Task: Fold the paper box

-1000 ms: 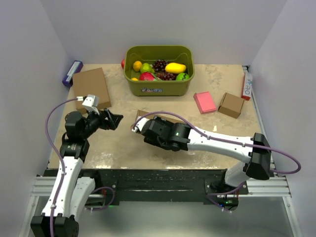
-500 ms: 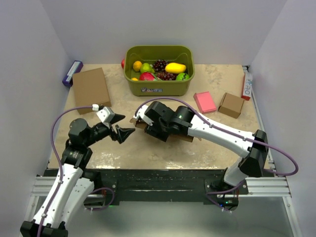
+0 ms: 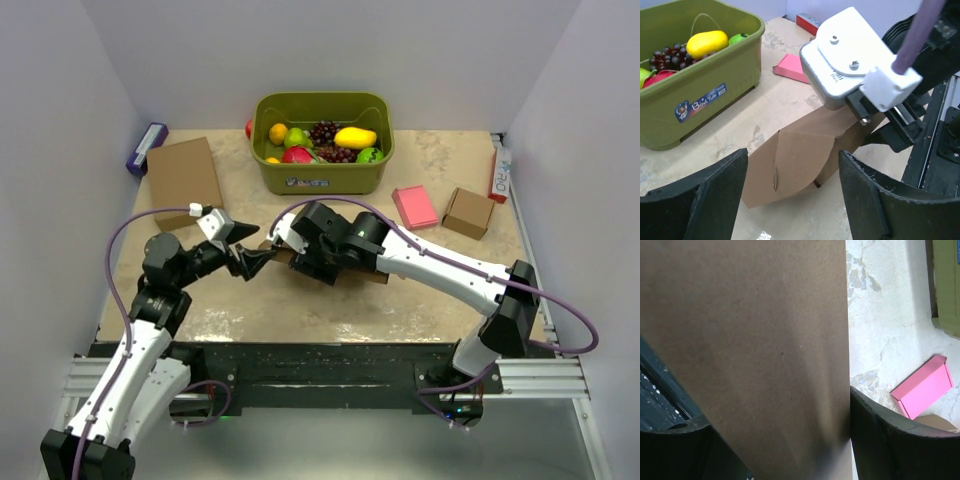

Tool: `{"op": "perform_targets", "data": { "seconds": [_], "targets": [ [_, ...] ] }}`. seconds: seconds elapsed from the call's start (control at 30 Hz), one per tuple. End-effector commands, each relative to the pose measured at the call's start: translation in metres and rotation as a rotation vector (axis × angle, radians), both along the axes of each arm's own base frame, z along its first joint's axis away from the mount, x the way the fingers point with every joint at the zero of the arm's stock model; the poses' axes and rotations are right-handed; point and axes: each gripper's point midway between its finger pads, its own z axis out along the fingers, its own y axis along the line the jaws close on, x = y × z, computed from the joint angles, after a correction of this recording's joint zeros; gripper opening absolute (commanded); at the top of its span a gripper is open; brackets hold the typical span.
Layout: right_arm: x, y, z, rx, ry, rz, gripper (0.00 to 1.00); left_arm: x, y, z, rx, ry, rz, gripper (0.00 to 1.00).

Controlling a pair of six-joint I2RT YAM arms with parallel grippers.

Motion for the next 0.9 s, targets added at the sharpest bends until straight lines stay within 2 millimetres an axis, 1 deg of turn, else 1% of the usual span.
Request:
{"op": "perform_targets", "data": {
  "seconds": [0.0,0.1,0.2,0.3,0.33,0.4,0.43,0.5,0.53,0.57,0.63,0.67,0.7,0.73,0.77,0.8,0.87],
  "targets": [
    [-0.010,0.008,-0.014,0.021,0.075,0.029,0.52,0.010,0.000,0.006,0.004,-0.023,0.026,0.74],
    [-0.009,0.011,-0.017,0.021,0.077,0.035,0.52,0.010,0.001,0.000,0.004,-0.007,0.040,0.71],
    [-0.008,0.014,-0.019,0.027,0.078,0.040,0.52,0.013,0.002,0.003,0.001,-0.015,0.054,0.66],
    [-0.007,0.019,-0.021,0.038,0.081,0.049,0.52,0.016,0.001,-0.006,0.016,0.016,0.052,0.61],
    [-0.007,0.020,-0.023,0.039,0.083,0.052,0.52,0.017,0.000,-0.007,0.013,0.025,0.047,0.57],
    [-0.007,0.021,-0.026,0.037,0.083,0.055,0.52,0.019,-0.003,-0.013,0.013,0.057,0.038,0.51],
    [-0.005,0.021,-0.028,0.032,0.080,0.048,0.52,0.020,-0.004,-0.014,0.014,0.064,0.039,0.45],
    [-0.002,0.022,-0.028,0.031,0.068,0.036,0.54,0.023,-0.001,-0.015,0.018,0.069,0.066,0.37],
    [-0.001,0.023,-0.027,0.037,0.062,0.026,0.55,0.024,0.001,-0.016,0.021,0.076,0.081,0.27],
    [0.004,0.023,-0.025,0.042,0.040,0.006,0.57,0.027,0.005,-0.016,0.023,0.074,0.113,0.23],
    [0.008,0.025,-0.021,0.065,0.023,-0.023,0.63,0.030,0.009,-0.020,0.032,0.088,0.142,0.14],
    [0.010,0.028,-0.019,0.085,0.016,-0.028,0.66,0.033,0.011,-0.020,0.035,0.088,0.164,0.13],
    [0.010,0.029,-0.016,0.100,0.012,-0.037,0.74,0.033,0.012,-0.021,0.039,0.092,0.167,0.11],
    [0.010,0.030,-0.016,0.115,0.016,-0.051,0.77,0.034,0.012,-0.021,0.040,0.093,0.168,0.08],
    [0.011,0.033,-0.014,0.136,0.010,-0.058,0.79,0.034,0.012,-0.023,0.042,0.097,0.171,0.06],
    [0.014,0.031,-0.009,0.147,-0.008,-0.077,0.85,0.035,0.013,-0.023,0.043,0.100,0.174,0.05],
    [0.017,0.030,-0.005,0.170,-0.021,-0.121,0.91,0.038,0.015,-0.025,0.048,0.110,0.192,0.02]
  ]
}}
